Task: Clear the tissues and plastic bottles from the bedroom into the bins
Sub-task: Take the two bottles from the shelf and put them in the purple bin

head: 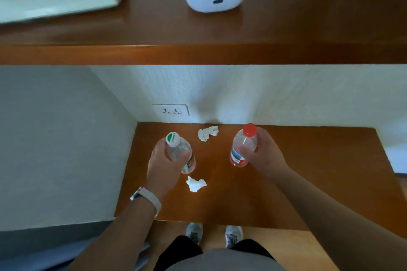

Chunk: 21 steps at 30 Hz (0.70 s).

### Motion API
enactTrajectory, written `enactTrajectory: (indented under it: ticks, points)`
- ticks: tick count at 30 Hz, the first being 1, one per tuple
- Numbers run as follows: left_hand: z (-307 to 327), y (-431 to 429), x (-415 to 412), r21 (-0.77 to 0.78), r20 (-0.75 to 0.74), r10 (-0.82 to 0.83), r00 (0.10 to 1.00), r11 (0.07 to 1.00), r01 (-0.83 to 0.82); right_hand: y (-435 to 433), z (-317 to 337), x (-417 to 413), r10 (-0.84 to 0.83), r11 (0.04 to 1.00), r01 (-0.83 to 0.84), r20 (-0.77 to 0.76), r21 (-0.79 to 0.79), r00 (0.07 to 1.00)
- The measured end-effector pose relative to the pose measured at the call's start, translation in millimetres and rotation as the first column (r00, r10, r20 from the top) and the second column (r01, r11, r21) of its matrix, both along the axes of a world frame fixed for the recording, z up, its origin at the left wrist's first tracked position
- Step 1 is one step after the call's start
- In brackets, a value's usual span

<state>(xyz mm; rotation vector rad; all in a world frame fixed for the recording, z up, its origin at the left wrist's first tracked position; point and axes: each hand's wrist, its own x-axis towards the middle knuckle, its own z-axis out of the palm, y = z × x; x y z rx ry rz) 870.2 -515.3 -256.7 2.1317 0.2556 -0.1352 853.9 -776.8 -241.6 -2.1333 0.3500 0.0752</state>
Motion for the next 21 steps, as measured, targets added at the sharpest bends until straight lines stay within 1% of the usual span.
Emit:
enactTrajectory:
  ticks: [4, 8, 11, 15, 19, 21]
  points:
    - [6.7, -5.1, 18.8, -0.037, 0.046, -0.150, 0.988, 0.988, 0.152, 4.6, 12.9, -10.2, -0.090, 0.995, 0.091, -0.018, 0.049, 0.996]
    - [16.0, -20.0, 37.2, -0.097, 0.057, -0.325, 0.944, 0.939, 0.330, 9.2, 23.8, -27.7, -0.223, 0.973, 0.222, 0.007, 0.056, 0.975]
    - [18.7, -34.4, 43.6, -0.152, 0.076, -0.452, 0.889, 0.876, 0.459, 12.5, 31.2, -47.3, -0.333, 0.942, 0.332, 0.020, 0.045, 0.943]
    - [24.9, -57.9, 36.7, -0.198, 0.126, -0.589, 0.798, 0.773, 0.602, 15.0, 37.9, -82.3, -0.469, 0.883, 0.470, 0.078, 0.013, 0.880]
    - [27.7, -85.0, 23.8, -0.197, 0.164, -0.707, 0.687, 0.659, 0.726, 12.7, 45.2, -121.4, -0.611, 0.788, 0.615, 0.109, -0.003, 0.784]
    - [29.3, -101.4, 14.7, -0.180, 0.173, -0.742, 0.648, 0.623, 0.761, 7.3, 49.2, -142.7, -0.659, 0.749, 0.663, 0.115, 0.007, 0.743]
